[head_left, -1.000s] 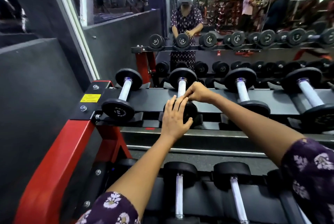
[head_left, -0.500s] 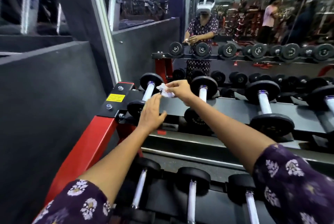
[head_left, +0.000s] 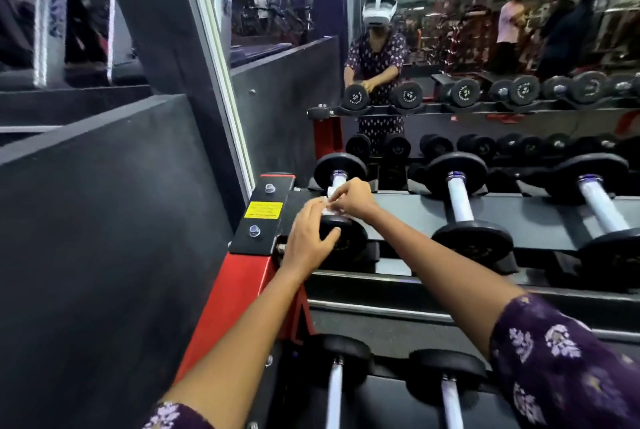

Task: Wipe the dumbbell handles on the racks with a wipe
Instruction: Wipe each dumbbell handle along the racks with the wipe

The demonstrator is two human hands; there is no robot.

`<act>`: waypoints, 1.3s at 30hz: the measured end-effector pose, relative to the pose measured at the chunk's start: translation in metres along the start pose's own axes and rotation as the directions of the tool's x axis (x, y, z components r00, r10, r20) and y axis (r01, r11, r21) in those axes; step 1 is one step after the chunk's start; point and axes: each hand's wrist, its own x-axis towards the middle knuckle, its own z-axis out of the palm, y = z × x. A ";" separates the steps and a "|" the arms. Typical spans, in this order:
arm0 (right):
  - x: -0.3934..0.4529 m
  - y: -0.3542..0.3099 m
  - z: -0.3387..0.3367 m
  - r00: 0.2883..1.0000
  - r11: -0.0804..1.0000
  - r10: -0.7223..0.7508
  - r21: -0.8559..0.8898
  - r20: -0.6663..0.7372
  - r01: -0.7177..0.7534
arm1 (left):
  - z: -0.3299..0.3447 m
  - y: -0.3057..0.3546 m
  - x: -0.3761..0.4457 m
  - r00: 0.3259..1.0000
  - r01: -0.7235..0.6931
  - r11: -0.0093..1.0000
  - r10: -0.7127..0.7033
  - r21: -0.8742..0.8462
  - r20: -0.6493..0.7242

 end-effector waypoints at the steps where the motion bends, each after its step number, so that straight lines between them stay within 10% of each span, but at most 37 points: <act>1: 0.006 -0.001 -0.001 0.999 1.000 0.004 0.011 -0.042 -0.003 | 0.006 0.000 -0.002 0.999 -0.041 0.999 0.041 -0.010 -0.013; 6: 0.031 -0.007 0.001 0.983 0.999 -0.015 0.043 -0.182 0.024 | 0.026 0.001 -0.004 0.974 -0.023 0.999 0.029 0.026 -0.226; 13: -0.002 0.013 -0.004 0.994 0.994 -0.106 -0.018 0.037 0.107 | 0.032 0.015 0.009 0.934 0.144 0.989 -0.124 0.034 -0.335; 18: 0.020 0.003 -0.002 0.982 0.983 -0.153 -0.117 -0.109 0.140 | 0.048 0.013 0.009 0.878 0.019 0.989 0.054 0.147 -0.475; 25: 0.002 0.028 0.009 0.956 0.967 -0.253 -0.004 -0.148 0.255 | 0.067 -0.011 -0.017 0.881 -0.162 0.899 0.318 0.408 -0.349; 39: 0.007 0.044 0.003 0.900 0.900 -0.435 0.015 0.032 0.435 | 0.074 -0.018 -0.004 0.827 -0.141 0.872 0.364 0.470 -0.428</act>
